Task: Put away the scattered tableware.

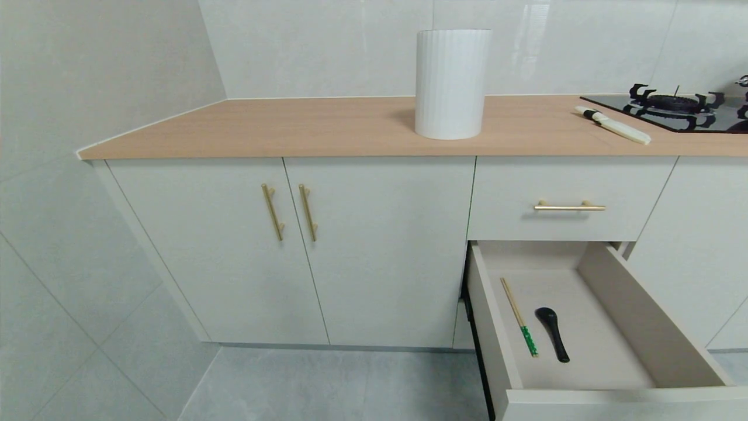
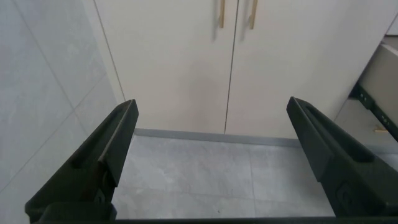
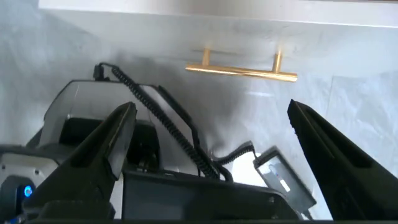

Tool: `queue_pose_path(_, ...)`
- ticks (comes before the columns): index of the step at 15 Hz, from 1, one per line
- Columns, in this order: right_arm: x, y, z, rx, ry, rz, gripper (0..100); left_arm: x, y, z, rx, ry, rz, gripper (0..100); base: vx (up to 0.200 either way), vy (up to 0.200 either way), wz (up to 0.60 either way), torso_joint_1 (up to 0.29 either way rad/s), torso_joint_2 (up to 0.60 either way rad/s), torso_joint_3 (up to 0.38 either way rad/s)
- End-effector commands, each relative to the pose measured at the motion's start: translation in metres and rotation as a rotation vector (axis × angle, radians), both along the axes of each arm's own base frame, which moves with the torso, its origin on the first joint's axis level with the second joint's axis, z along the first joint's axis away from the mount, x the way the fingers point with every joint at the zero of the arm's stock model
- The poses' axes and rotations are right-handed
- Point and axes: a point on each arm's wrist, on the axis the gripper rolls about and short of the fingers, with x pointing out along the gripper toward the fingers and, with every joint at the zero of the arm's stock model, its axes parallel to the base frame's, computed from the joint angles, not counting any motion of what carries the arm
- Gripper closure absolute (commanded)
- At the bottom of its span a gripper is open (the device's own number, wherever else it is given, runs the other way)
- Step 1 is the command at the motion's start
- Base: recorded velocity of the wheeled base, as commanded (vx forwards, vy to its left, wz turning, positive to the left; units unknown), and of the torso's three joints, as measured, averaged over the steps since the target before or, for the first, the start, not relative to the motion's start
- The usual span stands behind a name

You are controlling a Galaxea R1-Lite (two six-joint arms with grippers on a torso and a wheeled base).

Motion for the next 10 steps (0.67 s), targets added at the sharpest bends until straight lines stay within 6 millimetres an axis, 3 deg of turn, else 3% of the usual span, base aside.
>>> queue_pose_path(1, 0.003, 0.004, -0.004, -0.007, 0.058, 0.041, 0, 0.000, 0.000, 0.000, -0.001, 0.000, 0.000, 0, 0.000, 0.000, 0.00, 0.000, 0.00, 0.000)
queue_pose_path(6, 0.046, 0.016, -0.030, -0.029, 0.223, 0.085, 0, 0.000, 0.000, 0.000, -0.001, 0.000, 0.000, 0, 0.000, 0.000, 0.00, 0.000, 0.00, 0.000)
queue_pose_path(10, 0.059, 0.019, -0.034, -0.021, 0.168, 0.086, 0, 0.000, 0.000, 0.000, -0.001, 0.000, 0.000, 0, 0.000, 0.000, 0.00, 0.000, 0.00, 0.000)
